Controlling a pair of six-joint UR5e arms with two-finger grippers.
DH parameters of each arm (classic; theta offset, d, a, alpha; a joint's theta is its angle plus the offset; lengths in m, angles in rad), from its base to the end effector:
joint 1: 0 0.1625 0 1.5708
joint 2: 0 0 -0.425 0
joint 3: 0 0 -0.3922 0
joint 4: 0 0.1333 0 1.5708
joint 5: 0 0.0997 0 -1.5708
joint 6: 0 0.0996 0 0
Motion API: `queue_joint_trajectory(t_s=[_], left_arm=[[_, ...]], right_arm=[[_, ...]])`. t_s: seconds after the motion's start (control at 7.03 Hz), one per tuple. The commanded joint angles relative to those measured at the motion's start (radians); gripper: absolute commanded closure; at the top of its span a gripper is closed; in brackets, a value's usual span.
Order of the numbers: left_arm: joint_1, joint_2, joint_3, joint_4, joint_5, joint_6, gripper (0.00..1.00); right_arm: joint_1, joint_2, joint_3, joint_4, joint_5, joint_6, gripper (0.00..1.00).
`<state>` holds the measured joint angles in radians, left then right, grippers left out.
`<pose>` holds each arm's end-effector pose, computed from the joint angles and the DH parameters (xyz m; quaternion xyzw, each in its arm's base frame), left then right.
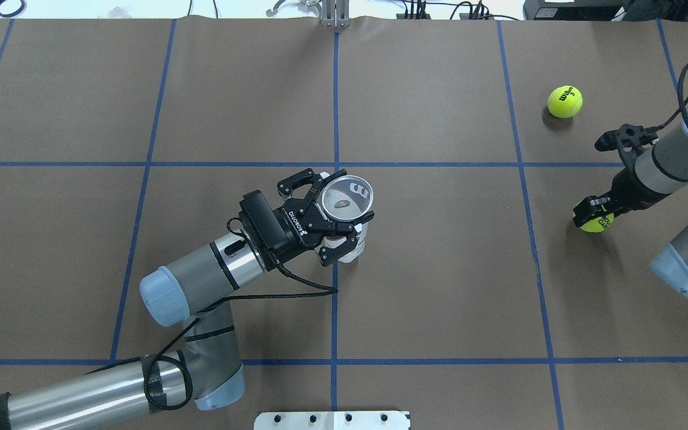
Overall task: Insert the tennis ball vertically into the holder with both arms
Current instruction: 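Grasp the nearer tennis ball with the right gripper and lift it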
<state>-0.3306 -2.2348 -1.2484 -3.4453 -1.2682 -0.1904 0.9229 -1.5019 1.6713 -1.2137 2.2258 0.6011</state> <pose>0.5595 -0.3643 0.2290 0.7119 0.5294 0.1044 0.4495 -0.2690 -0.4758 0.5386 0.0183 -0.3960 -0.1051 0.9120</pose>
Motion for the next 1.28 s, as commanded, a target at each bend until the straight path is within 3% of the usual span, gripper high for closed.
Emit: queue_joint_trajectory(t_s=[0.0, 0.14, 0.43, 0.85, 1.14], left_arm=[[-0.001, 0.000, 0.001, -0.005, 0.006, 0.000, 0.19], [0.001, 0.000, 0.003, -0.012, 0.007, 0.000, 0.19], [0.002, 0.000, 0.018, -0.018, 0.007, 0.000, 0.18], [0.002, 0.000, 0.018, -0.018, 0.007, -0.001, 0.12], [0.004, 0.001, 0.017, -0.018, 0.007, -0.001, 0.09]], right_arm=[[0.001, 0.049, 0.022, -0.006, 0.002, 0.076, 1.00], [0.001, 0.101, 0.027, -0.010, 0.018, 0.168, 1.00], [0.001, 0.114, 0.068, -0.012, 0.055, 0.184, 1.00], [-0.002, 0.222, 0.105, -0.015, 0.110, 0.421, 1.00], [-0.031, 0.319, 0.145, -0.085, 0.112, 0.553, 1.00]])
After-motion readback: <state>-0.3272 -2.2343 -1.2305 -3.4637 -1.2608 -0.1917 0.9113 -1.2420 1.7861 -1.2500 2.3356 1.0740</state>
